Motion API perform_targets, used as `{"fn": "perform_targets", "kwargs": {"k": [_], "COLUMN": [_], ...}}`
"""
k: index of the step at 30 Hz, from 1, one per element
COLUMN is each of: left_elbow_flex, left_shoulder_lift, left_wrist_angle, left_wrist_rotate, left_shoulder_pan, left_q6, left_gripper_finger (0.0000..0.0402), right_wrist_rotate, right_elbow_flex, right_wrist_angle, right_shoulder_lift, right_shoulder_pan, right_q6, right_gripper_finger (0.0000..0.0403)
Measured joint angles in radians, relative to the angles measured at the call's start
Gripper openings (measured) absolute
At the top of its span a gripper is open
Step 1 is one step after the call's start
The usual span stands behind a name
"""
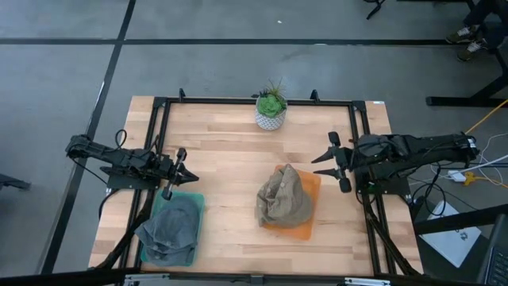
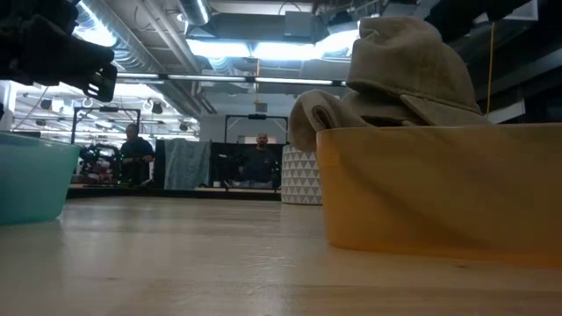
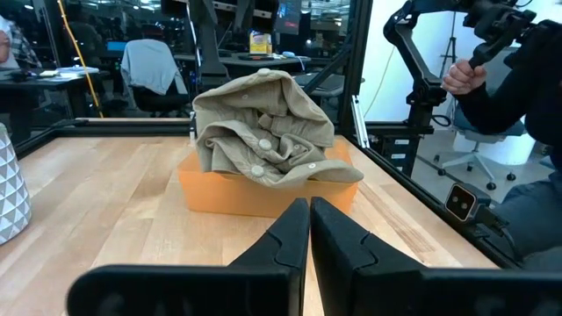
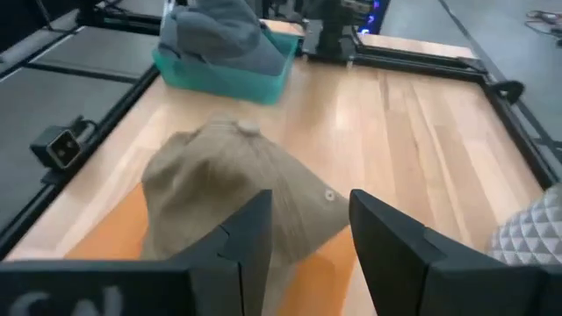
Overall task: Pick & Place hat
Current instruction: Return to Home Position
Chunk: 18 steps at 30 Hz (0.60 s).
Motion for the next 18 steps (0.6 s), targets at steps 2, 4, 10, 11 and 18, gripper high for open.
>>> {"fn": "perform_targets", "kwargs": {"k": [2,4,10,11,18], "left_elbow_flex": [0.0,0.0,0.0,0.0,0.0], "left_shoulder_lift": [0.0,0.0,0.0,0.0,0.001], "left_wrist_angle": [0.0,0.0,0.0,0.0,0.0], "left_wrist_rotate": [0.0,0.0,0.0,0.0,0.0], "left_shoulder_pan": [0.0,0.0,0.0,0.0,0.0], "left_q6": [0.0,0.0,0.0,0.0,0.0], "left_gripper_finger": [0.0012,0.001,0.0007,0.0007,0.0012], "right_wrist_rotate": [0.014,0.017,0.018,0.018,0.018], "right_elbow_flex": [0.0,0.0,0.0,0.0,-0.096], "right_wrist_angle": [0.002,0.006,-0.005,-0.006,0.151], "right_shoulder_lift": [0.0,0.0,0.009,0.014,-0.045], "right_shoulder_pan": [0.0,0.0,0.0,0.0,0.0], "right_q6": [0.005,0.006,0.043,0.056,0.113], "right_gripper_finger": [0.0152,0.0152,0.0152,0.0152,0.0152]}}
